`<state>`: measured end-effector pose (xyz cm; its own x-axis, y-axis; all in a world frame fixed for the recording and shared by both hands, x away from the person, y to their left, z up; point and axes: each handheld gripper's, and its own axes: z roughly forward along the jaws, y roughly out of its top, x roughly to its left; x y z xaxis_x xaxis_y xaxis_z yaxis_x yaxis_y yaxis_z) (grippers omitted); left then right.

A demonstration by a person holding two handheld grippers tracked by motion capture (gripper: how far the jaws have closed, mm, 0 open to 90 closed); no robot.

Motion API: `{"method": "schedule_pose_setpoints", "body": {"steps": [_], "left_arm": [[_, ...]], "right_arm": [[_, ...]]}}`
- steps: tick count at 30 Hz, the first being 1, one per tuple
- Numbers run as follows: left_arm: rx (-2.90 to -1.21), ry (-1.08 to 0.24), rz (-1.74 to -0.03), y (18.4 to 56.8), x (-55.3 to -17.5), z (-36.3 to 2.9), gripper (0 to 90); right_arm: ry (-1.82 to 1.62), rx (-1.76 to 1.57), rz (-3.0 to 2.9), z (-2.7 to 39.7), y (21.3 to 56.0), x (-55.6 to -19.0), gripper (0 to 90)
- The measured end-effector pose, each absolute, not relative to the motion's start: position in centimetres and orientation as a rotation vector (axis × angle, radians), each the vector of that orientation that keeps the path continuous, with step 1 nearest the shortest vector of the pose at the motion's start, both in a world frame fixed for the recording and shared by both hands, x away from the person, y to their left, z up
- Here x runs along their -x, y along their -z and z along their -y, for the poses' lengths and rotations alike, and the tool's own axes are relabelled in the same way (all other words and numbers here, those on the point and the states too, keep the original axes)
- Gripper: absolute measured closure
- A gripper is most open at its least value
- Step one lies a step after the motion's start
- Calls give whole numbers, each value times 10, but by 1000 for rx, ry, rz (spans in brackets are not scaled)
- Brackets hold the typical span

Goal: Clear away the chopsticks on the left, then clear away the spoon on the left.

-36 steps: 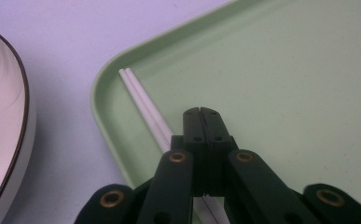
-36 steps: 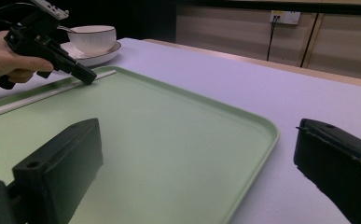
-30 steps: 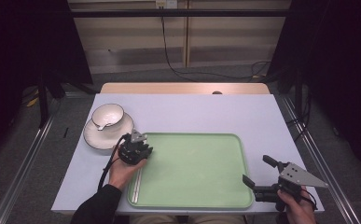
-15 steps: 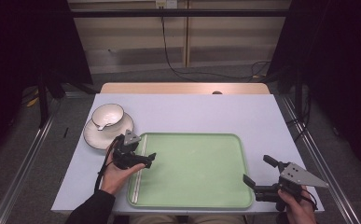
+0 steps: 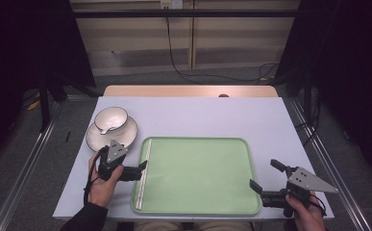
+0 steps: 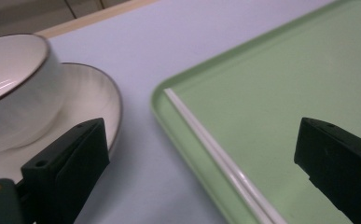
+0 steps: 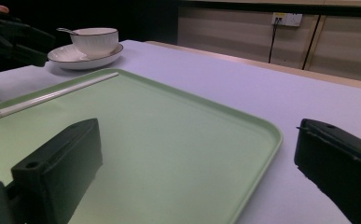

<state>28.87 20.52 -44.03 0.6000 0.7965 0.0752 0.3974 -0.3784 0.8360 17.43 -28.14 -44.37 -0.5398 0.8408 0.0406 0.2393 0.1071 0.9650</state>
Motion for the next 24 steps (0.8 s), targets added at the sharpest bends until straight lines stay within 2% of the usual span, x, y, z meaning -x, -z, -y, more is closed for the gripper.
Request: {"method": "schedule_pose_setpoints", "body": {"steps": [9, 24], "left_arm": [[-1918, -614, -1007, 439, -289, -242, 23], [-1846, -660, -1140, 434, -301, -283, 23]], "right_arm": [[-1454, -1049, -1846, 282, 443, -174, 5], [-1460, -1063, -1838, 284, 442, -174, 6]]}}
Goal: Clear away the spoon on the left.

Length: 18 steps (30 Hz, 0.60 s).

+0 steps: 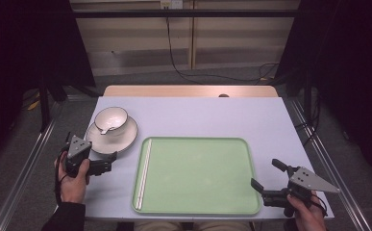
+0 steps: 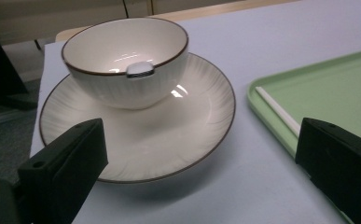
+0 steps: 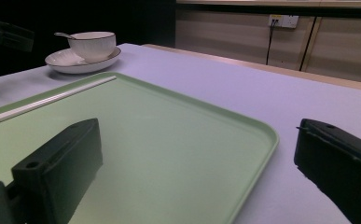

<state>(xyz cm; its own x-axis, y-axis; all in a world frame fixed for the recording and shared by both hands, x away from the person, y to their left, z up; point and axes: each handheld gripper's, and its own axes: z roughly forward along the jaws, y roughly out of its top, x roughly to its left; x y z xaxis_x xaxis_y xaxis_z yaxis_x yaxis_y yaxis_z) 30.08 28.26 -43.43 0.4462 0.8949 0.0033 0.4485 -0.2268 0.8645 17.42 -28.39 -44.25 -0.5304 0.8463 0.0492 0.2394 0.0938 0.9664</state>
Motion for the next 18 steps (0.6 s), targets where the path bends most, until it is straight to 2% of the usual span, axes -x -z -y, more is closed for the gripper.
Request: {"method": "schedule_pose_setpoints", "body": {"steps": [3, 6, 15, 18], "left_arm": [[-1855, -656, -1154, 434, -305, -287, 19], [-1872, -559, -1187, 429, -311, -294, 40], [-1878, -644, -1192, 418, -330, -300, 50], [-1891, -600, -1249, 416, -344, -300, 59]], "right_arm": [[-1461, -1061, -1839, 282, 442, -175, 6], [-1464, -1064, -1838, 282, 443, -176, 6], [-1459, -1059, -1841, 284, 444, -173, 6], [-1458, -1050, -1846, 284, 443, -173, 6]]}}
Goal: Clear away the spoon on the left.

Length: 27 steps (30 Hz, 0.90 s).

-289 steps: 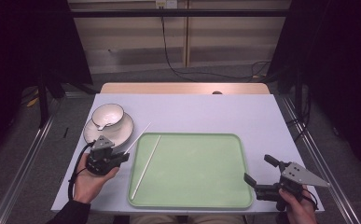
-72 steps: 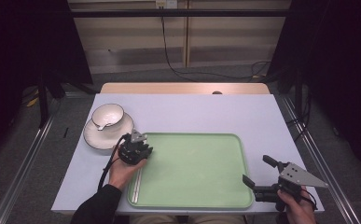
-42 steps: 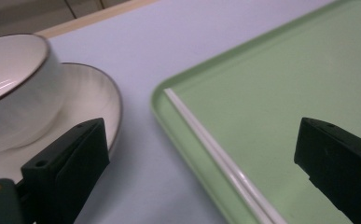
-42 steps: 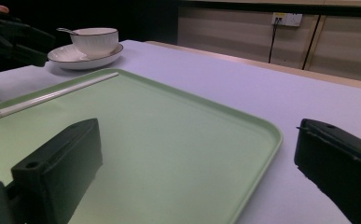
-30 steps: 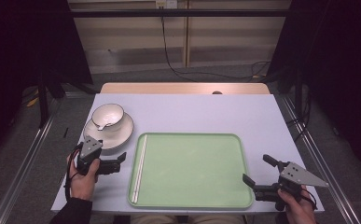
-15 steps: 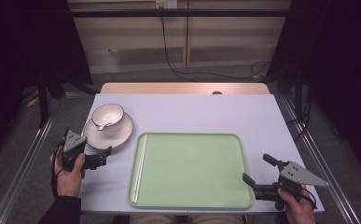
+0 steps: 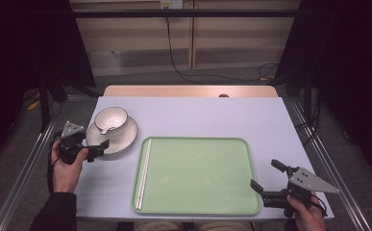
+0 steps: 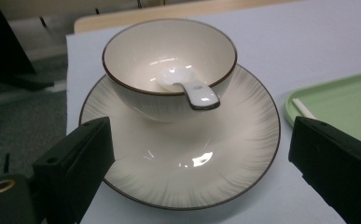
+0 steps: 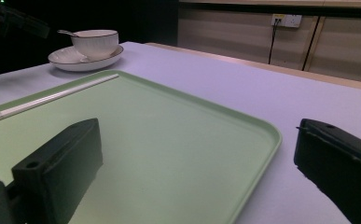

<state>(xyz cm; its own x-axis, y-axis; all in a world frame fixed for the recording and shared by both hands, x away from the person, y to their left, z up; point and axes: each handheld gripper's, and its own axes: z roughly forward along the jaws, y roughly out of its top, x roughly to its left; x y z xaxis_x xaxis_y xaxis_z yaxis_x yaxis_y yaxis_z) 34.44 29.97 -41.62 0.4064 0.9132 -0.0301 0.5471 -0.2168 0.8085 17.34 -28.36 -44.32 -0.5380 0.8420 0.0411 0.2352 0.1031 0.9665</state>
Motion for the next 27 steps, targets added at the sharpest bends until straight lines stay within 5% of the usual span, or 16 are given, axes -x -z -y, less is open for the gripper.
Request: {"method": "schedule_pose_setpoints", "body": {"steps": [7, 27], "left_arm": [[-1852, -607, -1269, 403, -363, -299, 121], [-1933, -631, -1382, 416, -405, -295, 104]], "right_arm": [[-1452, -1065, -1844, 283, 444, -175, 6], [-1453, -1060, -1857, 284, 445, -175, 6]]}}
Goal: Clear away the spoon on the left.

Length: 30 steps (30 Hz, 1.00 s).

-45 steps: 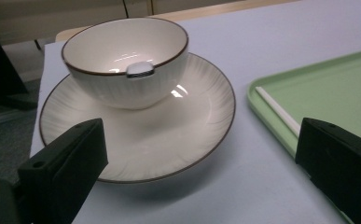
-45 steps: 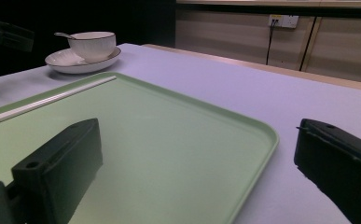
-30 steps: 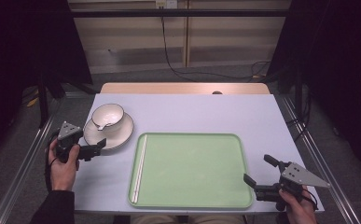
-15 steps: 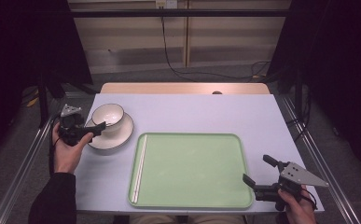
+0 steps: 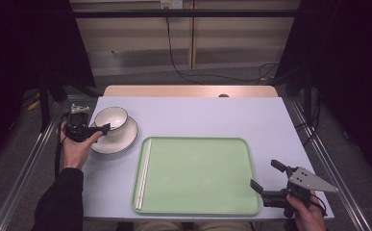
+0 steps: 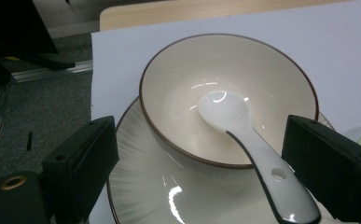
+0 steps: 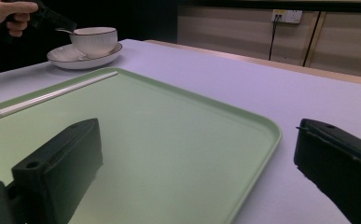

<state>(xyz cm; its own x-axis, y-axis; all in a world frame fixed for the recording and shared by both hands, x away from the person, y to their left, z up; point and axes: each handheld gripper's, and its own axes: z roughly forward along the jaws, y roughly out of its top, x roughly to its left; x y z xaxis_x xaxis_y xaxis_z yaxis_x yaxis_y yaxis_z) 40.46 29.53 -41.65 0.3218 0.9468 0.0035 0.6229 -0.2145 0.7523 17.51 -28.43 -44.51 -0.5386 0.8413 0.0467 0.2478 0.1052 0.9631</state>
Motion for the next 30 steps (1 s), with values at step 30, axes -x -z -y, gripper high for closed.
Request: {"method": "schedule_pose_setpoints", "body": {"steps": [30], "left_arm": [[-1990, -610, -1472, 420, -428, -290, 404]], "right_arm": [[-1450, -1067, -1859, 284, 445, -176, 6]]}}
